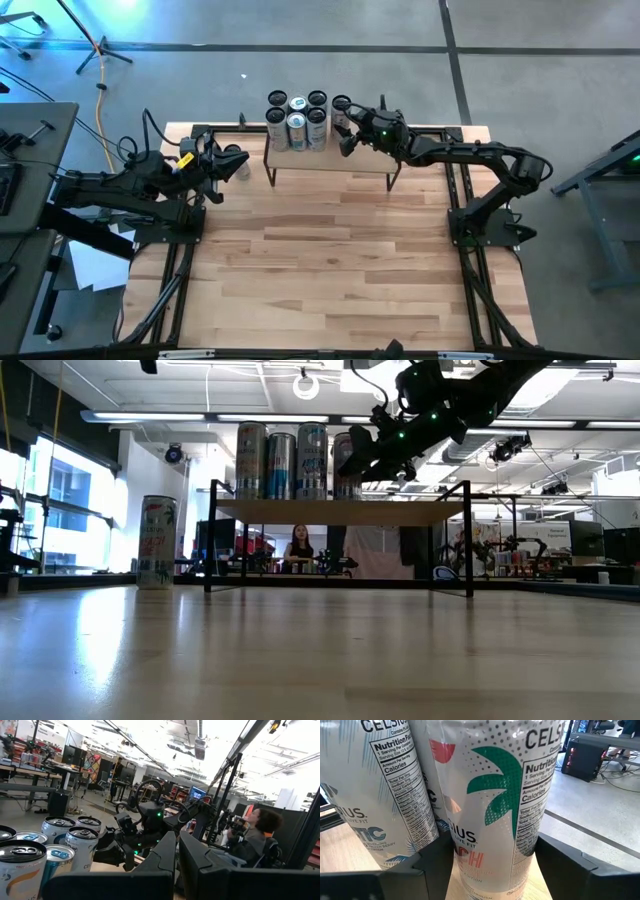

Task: Place canned beverage on shelf
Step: Put the right black soda can on the shelf

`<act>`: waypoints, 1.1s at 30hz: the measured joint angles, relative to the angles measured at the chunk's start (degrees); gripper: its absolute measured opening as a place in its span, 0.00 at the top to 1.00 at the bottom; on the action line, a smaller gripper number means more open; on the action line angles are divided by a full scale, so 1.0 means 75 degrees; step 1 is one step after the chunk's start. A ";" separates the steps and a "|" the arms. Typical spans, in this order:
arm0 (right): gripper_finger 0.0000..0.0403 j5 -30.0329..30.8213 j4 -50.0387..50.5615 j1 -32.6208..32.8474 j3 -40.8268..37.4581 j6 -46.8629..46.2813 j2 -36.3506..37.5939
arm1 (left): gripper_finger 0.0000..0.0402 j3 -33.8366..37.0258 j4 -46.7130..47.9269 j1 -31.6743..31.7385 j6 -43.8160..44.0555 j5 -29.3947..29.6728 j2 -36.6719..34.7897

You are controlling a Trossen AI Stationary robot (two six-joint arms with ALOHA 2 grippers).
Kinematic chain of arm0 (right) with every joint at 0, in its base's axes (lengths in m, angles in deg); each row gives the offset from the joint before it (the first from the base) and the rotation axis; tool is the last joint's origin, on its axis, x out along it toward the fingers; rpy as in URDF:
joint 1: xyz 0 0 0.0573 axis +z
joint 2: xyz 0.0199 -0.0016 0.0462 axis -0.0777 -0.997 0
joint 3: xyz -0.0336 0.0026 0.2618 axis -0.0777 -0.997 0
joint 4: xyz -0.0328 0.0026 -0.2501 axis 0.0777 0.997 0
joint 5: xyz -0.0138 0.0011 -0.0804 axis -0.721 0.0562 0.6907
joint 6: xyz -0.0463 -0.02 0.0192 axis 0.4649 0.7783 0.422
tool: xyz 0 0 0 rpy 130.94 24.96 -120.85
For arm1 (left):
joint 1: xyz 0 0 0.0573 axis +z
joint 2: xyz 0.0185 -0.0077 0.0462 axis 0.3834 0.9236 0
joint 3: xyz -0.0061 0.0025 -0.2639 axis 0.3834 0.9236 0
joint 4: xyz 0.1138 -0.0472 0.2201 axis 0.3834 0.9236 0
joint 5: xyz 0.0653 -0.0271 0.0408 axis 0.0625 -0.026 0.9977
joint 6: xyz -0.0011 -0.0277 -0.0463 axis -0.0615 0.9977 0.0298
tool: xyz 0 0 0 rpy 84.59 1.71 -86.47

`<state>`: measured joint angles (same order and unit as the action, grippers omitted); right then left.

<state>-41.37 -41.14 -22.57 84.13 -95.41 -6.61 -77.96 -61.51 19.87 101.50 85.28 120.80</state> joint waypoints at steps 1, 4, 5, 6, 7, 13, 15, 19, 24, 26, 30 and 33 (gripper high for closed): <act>0.39 0.0050 0.0000 0.0002 0.0000 0.0000 0.0000 | 1.00 0.0000 0.0000 0.0000 0.0000 0.0000 0.0003; 0.39 0.0082 0.0003 0.0000 0.0000 0.0000 0.0000 | 1.00 0.0000 0.0000 0.0002 -0.0001 0.0000 0.0003; 0.39 0.0081 0.0002 0.0000 0.0000 -0.0001 0.0000 | 1.00 0.0000 0.0000 0.0001 0.0001 0.0000 0.0002; 0.39 0.0081 0.0000 0.0000 0.0000 -0.0002 0.0000 | 1.00 0.0000 0.0000 0.0003 0.0003 -0.0001 0.0003; 0.39 0.0084 0.0000 0.0000 0.0000 -0.0002 0.0000 | 1.00 0.0000 0.0000 0.0003 0.0003 -0.0002 0.0002; 0.39 0.0069 -0.0058 0.0000 -0.0009 -0.0163 -0.0006 | 1.00 0.0002 0.0000 0.0003 0.0006 -0.0006 0.0003; 0.39 0.0069 -0.0075 0.0000 -0.0012 -0.0155 -0.0006 | 1.00 0.0000 0.0000 0.0003 0.0002 -0.0006 0.0003; 0.39 0.0050 -0.0094 0.0000 -0.0012 -0.0172 -0.0009 | 1.00 0.0000 0.0000 0.0003 0.0003 -0.0006 0.0001; 0.39 0.0034 -0.0108 0.0000 -0.0012 -0.0198 -0.0012 | 1.00 0.0000 0.0000 0.0003 0.0000 -0.0006 0.0002; 0.39 0.0032 -0.0116 0.0000 -0.0015 -0.0200 -0.0012 | 1.00 0.0000 0.0000 0.0003 0.0003 -0.0006 0.0003; 0.39 0.0012 -0.0170 0.0000 -0.0017 -0.0201 -0.0015 | 1.00 0.0000 0.0000 0.0003 0.0000 -0.0026 0.0000; 0.39 0.0014 -0.0190 0.0000 -0.0017 -0.0201 -0.0015 | 1.00 0.0000 0.0000 0.0003 0.0000 -0.0026 0.0000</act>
<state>-41.26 -42.57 -22.57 84.00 -96.92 -6.72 -77.96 -61.51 19.89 101.50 85.09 120.80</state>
